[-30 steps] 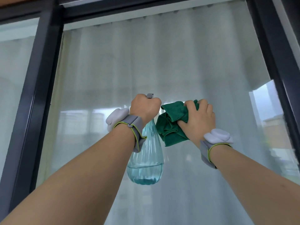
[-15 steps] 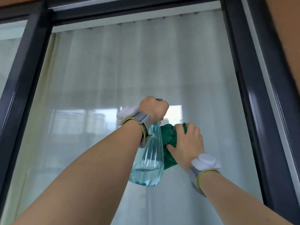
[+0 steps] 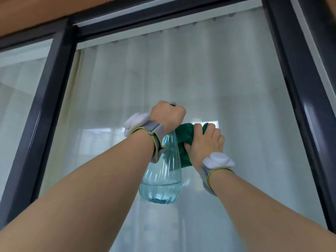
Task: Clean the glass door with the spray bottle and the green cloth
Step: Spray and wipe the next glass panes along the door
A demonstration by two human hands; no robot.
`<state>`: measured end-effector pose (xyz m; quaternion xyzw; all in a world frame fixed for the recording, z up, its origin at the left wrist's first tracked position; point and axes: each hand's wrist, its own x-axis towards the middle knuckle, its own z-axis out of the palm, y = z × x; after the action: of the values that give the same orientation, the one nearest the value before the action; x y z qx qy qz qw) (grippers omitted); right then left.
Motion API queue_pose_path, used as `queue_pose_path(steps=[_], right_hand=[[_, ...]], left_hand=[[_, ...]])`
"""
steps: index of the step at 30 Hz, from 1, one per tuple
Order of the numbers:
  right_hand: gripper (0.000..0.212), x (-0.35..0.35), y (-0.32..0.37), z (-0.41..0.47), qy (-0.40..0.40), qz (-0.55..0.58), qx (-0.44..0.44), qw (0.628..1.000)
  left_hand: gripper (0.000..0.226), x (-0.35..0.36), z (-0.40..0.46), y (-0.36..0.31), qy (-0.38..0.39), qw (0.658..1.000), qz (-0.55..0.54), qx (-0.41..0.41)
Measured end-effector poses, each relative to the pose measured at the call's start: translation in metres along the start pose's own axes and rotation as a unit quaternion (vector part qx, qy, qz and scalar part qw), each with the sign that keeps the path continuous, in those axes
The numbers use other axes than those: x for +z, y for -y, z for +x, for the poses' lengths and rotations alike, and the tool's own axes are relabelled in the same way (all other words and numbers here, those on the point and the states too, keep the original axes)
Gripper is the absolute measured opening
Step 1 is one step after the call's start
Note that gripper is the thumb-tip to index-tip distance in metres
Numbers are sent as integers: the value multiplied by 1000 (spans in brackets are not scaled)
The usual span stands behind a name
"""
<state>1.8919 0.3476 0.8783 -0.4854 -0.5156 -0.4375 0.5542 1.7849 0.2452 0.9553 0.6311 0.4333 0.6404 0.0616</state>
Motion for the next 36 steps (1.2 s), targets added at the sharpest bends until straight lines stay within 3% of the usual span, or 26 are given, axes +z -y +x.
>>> queue_pose_path(steps=[2,4,8,11,13,17,21,24,29,36], right_hand=[[47,-2,3,24,-2,6,1,1000],[45,-6,0,50,52,10,17,998],[43,-8,-3,75,54,9,51,997],[42,-10,-2,52,45,17,83,995],[47,-6,9,24,33,-15,43,998],[47,9,47,-15,38,-24,-57,997],[47,17,75,10,40,-45,-97,993],[34,19,87,37,55,-24,-104,993],[31,12,66,68,60,-27,-54,996],[53,-4,1,60,-9,-95,-19,995]], left_hand=[[32,-7,4,-2,-11,1000,0,8],[43,-14,6,-3,-20,1000,2,10],[23,-27,1,6,-25,999,23,0],[34,-30,0,25,-22,999,33,-26],[35,-35,0,40,-25,998,47,-39],[12,-48,5,57,-53,994,78,-52],[10,-65,13,64,-79,991,98,-46],[11,-72,17,65,-101,990,97,-31],[12,-69,21,59,-101,991,87,-19],[19,-45,17,44,-88,993,73,14]])
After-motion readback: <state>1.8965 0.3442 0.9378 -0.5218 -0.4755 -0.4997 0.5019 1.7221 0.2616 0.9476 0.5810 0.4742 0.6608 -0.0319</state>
